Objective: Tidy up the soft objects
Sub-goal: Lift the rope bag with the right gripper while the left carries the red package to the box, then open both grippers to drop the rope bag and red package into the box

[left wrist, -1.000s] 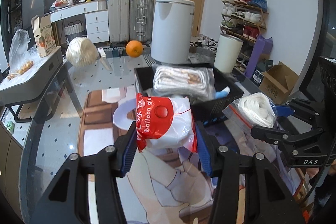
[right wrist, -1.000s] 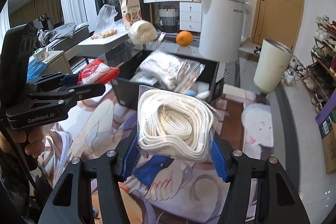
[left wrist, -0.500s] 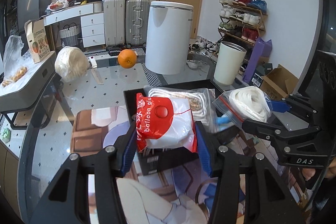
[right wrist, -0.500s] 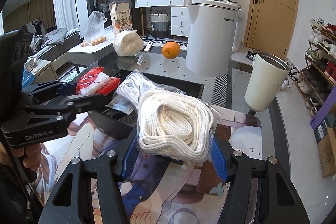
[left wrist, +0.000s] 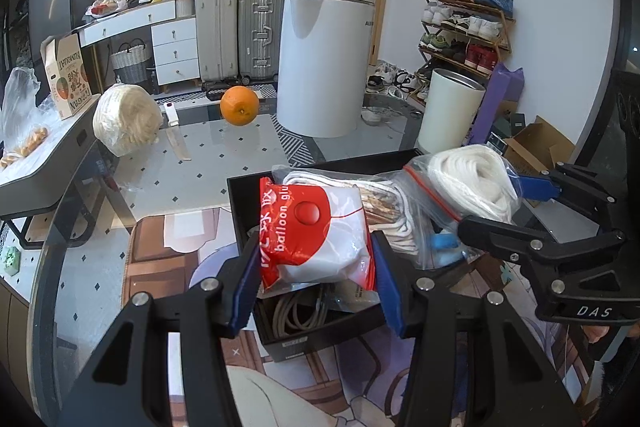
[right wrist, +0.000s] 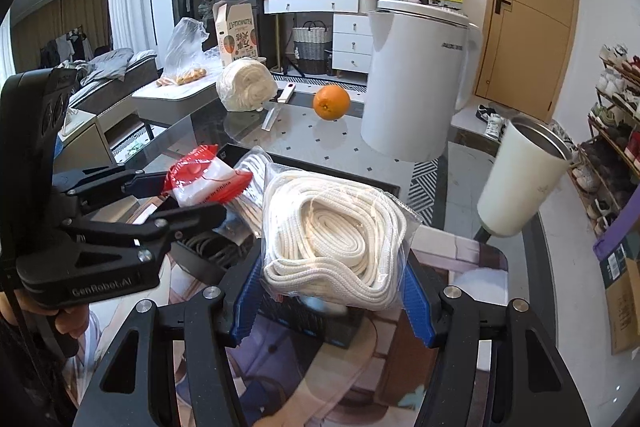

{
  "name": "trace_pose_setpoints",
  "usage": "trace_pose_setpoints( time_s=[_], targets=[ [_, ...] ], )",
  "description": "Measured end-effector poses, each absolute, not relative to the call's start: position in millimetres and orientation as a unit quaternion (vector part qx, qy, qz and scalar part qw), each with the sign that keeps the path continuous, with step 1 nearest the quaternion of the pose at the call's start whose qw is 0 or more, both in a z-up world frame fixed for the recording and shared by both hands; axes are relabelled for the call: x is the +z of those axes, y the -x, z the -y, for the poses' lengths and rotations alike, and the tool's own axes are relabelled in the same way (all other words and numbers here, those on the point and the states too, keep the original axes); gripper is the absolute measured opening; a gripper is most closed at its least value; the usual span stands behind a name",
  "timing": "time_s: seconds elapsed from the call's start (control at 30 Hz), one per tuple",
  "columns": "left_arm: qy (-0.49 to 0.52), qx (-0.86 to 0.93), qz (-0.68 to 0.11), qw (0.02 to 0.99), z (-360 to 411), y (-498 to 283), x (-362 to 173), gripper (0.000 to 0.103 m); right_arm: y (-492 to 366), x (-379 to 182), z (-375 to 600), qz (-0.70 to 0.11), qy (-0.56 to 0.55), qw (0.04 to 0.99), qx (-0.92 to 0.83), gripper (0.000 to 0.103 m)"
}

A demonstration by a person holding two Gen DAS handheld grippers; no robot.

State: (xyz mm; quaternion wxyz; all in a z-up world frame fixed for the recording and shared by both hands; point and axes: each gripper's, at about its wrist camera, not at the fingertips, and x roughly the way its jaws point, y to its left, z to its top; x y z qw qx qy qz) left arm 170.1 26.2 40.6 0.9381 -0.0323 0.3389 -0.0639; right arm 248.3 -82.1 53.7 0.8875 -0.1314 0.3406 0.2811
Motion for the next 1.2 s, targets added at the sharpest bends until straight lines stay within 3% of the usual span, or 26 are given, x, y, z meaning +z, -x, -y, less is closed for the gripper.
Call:
trace_pose_setpoints(
  time_s=[1.2],
  targets=[
    [0.018, -0.082, -0.34, 0.937, -24.4, -167.3, 34.7, 0.052, -274.2, 31.4, 56.2, -0.351, 0.157, 0.863, 0.327, 0.062]
  ],
)
